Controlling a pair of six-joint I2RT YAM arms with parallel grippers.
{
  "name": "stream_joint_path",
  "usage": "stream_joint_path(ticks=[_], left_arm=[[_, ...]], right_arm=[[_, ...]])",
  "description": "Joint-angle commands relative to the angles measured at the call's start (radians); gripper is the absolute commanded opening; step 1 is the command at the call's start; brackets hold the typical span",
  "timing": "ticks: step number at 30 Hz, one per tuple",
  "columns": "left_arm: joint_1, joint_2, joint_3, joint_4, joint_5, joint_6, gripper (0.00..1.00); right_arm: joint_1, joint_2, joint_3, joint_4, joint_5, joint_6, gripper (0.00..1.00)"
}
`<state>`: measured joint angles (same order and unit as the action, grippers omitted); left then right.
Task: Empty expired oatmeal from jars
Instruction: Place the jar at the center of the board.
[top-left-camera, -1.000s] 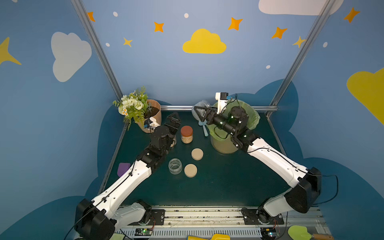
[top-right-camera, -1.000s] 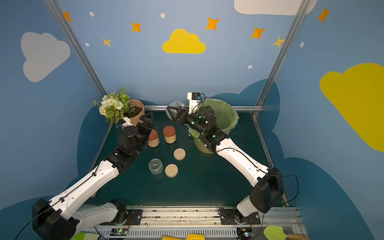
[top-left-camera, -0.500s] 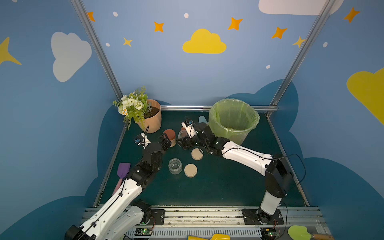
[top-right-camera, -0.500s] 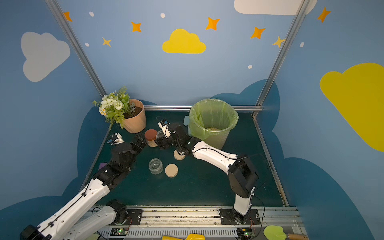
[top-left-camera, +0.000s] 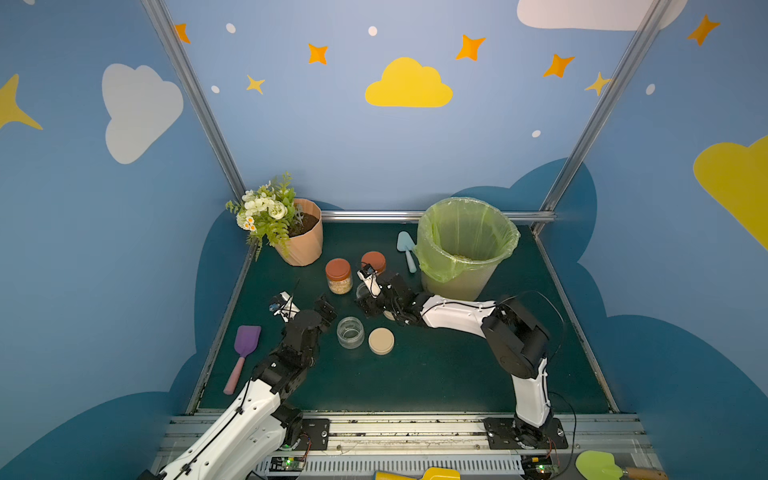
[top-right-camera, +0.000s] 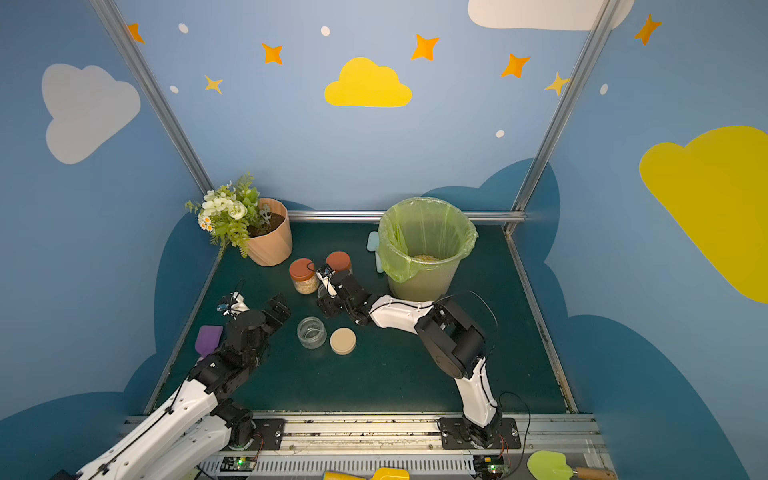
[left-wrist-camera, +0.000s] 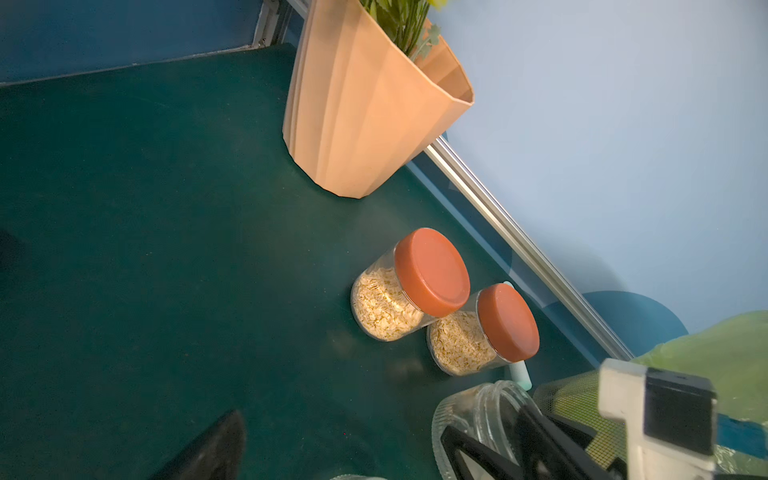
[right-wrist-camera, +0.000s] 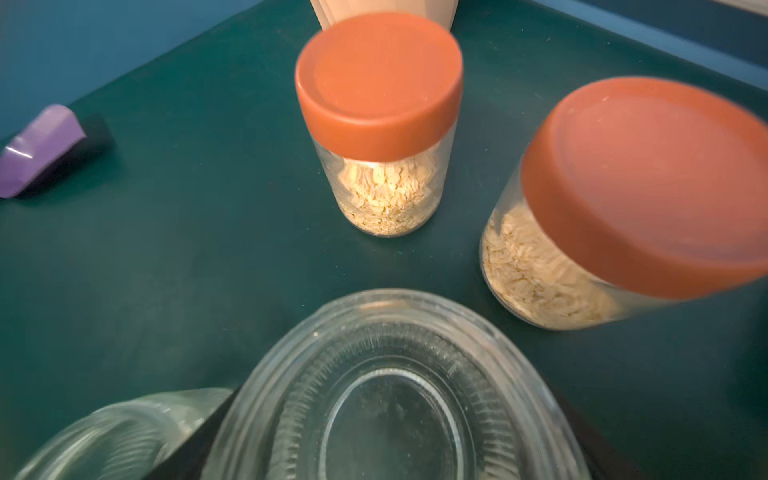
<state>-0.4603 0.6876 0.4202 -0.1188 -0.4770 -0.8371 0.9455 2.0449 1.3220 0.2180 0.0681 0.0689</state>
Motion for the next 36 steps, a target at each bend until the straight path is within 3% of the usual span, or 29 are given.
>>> stream_joint_path(ticks=[1,7,9,10,11,16,20,29,36], left_arm=[[0.002,-0.035,-0.021,-0.055,-0.028,-0.009,1.0],[0.002,-0.081,-0.073,-0.043,-0.019,-0.014,1.0],[0.002,-0.08,-0.083,-0.033,-0.016,-0.007,1.0],[0.002,-0.076,-0.086,-0.029,-0.015,-0.004,1.0],[0.002,-0.071,-0.088,-0.024,-0.012,-0.001,1.0],[0.002,-0.05,-0.107,0.01,0.002,0.02,1.0],[0.002,-0.031,-0.116,0.03,-0.005,0.023,1.0],[0.001,0.022,-0.09,0.026,0.004,0.068,1.0],[0.003,0.019,-0.083,0.015,-0.009,0.087,1.0]], right_arm=[[0.01,0.052,0.032,0.109,0.018,-0.034,0.26],[0.012,0.096,0.029,0.153,0.059,-0.043,0.3],[0.013,0.103,0.025,0.152,0.079,-0.036,0.4],[0.012,0.107,0.021,0.151,0.082,-0.036,0.54],[0.012,0.108,0.018,0.148,0.09,-0.036,0.62],[0.012,0.099,-0.014,0.126,0.087,-0.012,0.8],[0.014,0.081,-0.065,0.167,0.054,0.003,0.86],[0.013,0.026,-0.09,0.146,0.012,0.058,0.86],[0.014,-0.076,-0.052,0.022,-0.035,0.019,0.86]])
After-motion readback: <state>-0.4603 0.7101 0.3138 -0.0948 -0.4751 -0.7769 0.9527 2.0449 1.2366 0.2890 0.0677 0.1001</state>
